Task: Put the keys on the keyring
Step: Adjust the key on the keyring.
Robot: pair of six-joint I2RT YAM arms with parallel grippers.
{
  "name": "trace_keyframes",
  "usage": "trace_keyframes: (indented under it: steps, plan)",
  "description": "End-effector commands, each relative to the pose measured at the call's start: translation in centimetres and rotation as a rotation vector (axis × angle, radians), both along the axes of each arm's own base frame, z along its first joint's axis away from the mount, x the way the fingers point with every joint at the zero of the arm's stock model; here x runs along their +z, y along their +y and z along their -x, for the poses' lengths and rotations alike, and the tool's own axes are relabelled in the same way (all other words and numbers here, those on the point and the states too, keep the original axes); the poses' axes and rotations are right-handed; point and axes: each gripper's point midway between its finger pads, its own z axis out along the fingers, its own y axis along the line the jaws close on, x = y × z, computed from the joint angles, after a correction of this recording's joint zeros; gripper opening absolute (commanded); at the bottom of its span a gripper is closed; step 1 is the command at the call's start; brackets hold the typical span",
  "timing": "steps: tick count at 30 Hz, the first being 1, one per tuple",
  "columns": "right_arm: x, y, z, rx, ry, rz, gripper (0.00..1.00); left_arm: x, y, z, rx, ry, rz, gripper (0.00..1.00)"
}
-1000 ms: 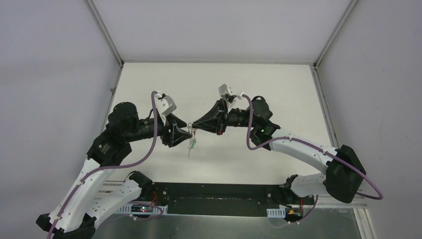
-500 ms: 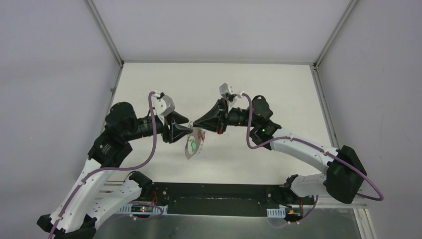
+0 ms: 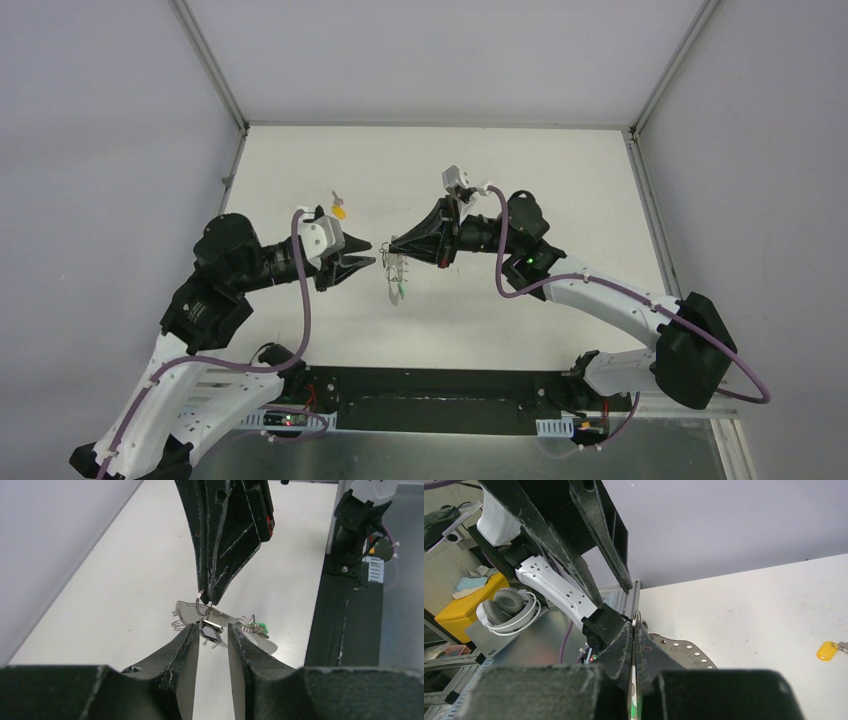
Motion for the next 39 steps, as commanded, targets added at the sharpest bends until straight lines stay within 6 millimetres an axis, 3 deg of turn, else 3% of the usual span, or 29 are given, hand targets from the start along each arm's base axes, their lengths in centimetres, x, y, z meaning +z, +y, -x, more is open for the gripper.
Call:
trace_keyframes:
  steps: [1, 11, 16, 19, 31, 39]
  plan:
    - [3.3, -0.8, 0.7, 0.004, -0.070, -0.082, 0.00, -1.4, -0.4, -0.2, -0.070, -0.069, -0.059, 0.28]
    - [3.3, -0.8, 0.7, 0.005, -0.065, -0.081, 0.00, -2.7, -1.1, -1.7, -0.066, -0.038, -0.086, 0.26]
    - [3.5, -0.8, 0.6, 0.004, -0.069, -0.085, 0.00, -3.5, -1.6, -1.5, -0.105, -0.021, -0.095, 0.07]
    - [3.6, -0.8, 0.6, 0.003, -0.070, -0.087, 0.00, -3.9, -1.6, -1.3, -0.113, -0.014, -0.098, 0.00]
    - [3.8, -0.8, 0.5, -0.001, -0.079, -0.094, 0.00, -3.7, -1.7, -0.8, -0.126, -0.015, -0.068, 0.00]
    - [3.7, -0.9, 0.6, -0.003, -0.076, -0.091, 0.00, -2.6, -0.1, -2.2, 0.023, -0.071, -0.072, 0.25]
